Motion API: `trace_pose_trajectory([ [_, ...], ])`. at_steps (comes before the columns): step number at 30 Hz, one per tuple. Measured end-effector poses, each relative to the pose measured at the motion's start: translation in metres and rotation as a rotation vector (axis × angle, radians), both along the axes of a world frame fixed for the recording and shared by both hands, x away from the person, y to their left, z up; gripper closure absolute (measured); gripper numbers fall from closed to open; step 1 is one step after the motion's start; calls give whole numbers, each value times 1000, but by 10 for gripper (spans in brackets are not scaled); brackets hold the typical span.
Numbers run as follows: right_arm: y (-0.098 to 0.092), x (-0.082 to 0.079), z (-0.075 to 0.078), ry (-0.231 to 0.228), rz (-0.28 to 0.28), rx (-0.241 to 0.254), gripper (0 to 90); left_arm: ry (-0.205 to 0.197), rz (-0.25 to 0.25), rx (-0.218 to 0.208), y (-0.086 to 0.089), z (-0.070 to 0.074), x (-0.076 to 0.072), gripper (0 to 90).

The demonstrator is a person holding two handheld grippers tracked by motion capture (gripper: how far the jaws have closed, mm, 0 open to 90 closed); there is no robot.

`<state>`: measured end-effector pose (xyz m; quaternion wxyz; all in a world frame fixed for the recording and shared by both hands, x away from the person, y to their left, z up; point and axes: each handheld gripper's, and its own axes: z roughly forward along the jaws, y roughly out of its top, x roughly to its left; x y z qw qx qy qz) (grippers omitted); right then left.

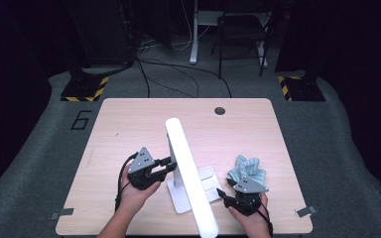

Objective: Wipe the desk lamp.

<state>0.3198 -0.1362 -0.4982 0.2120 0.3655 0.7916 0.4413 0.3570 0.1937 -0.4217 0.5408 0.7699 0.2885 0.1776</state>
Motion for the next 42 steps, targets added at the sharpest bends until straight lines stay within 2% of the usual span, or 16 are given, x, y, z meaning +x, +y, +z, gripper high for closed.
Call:
trace_pose_trajectory([
  [3,6,0,-3,12,26,-25,455,-6,39,-5,3,0,3,710],
  [5,10,0,-5,16,47,-36,441,8,55,-6,8,-2,6,704],
  [8,17,-2,-9,38,78,-52,429,22,46,-25,10,-5,8,704],
  [9,19,-3,-10,50,89,-58,425,45,44,-27,9,-5,7,708],
  [10,21,-3,-12,45,100,-71,422,35,43,-22,8,-6,8,720],
  [15,23,-1,-16,72,101,-83,397,37,24,-1,4,-8,7,738],
  [19,22,0,-19,110,100,-70,394,40,36,-14,3,-9,9,748],
  [22,23,0,-20,119,107,-58,394,38,38,-13,2,-10,12,748],
  [27,24,-1,-21,137,117,-46,390,59,36,-17,-1,-12,19,749],
  [29,25,0,-21,132,130,-52,382,58,36,-7,-1,-13,21,749],
  [30,27,0,-22,143,132,-68,363,60,34,-4,-1,-14,22,750],
  [33,29,-1,-23,131,135,-100,365,68,40,-6,-1,-16,26,752],
  [35,30,-1,-22,128,117,-88,400,71,56,-9,-1,-17,28,756],
  [36,31,-1,-22,130,106,-76,410,72,45,-4,0,-17,30,759],
  [37,31,1,-22,126,100,-72,413,72,62,-15,-1,-18,30,760],
  [42,34,6,-22,119,97,-83,439,79,75,-10,3,-20,31,764],
])
